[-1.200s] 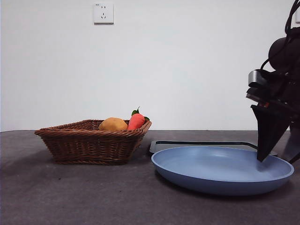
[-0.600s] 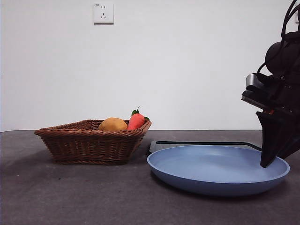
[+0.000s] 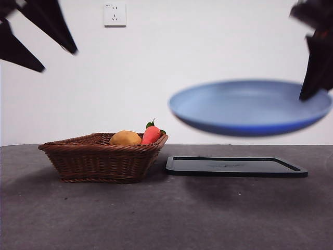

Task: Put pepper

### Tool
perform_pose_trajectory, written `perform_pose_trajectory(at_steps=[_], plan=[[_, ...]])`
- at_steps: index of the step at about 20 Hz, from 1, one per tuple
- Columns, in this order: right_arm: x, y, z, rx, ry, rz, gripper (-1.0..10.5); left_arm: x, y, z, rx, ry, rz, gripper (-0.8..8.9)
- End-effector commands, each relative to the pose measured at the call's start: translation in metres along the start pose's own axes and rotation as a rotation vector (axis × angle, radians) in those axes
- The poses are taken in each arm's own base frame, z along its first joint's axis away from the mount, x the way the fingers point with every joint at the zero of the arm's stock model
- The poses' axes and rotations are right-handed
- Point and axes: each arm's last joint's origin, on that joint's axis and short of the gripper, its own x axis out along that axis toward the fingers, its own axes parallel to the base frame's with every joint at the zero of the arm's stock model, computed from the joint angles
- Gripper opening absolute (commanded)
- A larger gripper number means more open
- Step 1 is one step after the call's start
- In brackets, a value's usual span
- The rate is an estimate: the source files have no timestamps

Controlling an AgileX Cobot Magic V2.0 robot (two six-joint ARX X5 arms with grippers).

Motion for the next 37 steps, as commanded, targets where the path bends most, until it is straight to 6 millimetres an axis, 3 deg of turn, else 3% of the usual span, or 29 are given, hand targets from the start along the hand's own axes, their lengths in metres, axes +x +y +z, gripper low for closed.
perform_pose_trajectory(at_steps=[1, 8, 13, 16, 21, 37], plan=[[-0.019, 0.008, 0.000, 0.004, -0.069, 0.007, 0.0, 0.028, -0.006, 0.019, 0.012, 0.039, 0.067, 4.02], [-0.057, 0.021, -0.014, -0.021, -0.192, 0.013, 0.0, 0.118, -0.015, 0.055, 0.041, 0.205, 0.128, 4.02], [-0.062, 0.024, -0.016, -0.030, -0.216, 0.014, 0.0, 0.167, -0.007, 0.052, 0.040, 0.311, 0.197, 4.02], [-0.062, 0.024, -0.016, -0.032, -0.217, 0.014, 0.0, 0.185, -0.005, 0.042, 0.027, 0.346, 0.204, 4.02], [-0.062, 0.024, -0.016, -0.035, -0.217, 0.013, 0.0, 0.203, -0.001, 0.030, -0.006, 0.387, 0.217, 4.02], [-0.063, 0.024, -0.016, -0.035, -0.219, 0.014, 0.0, 0.212, -0.002, 0.022, -0.021, 0.416, 0.247, 4.00]])
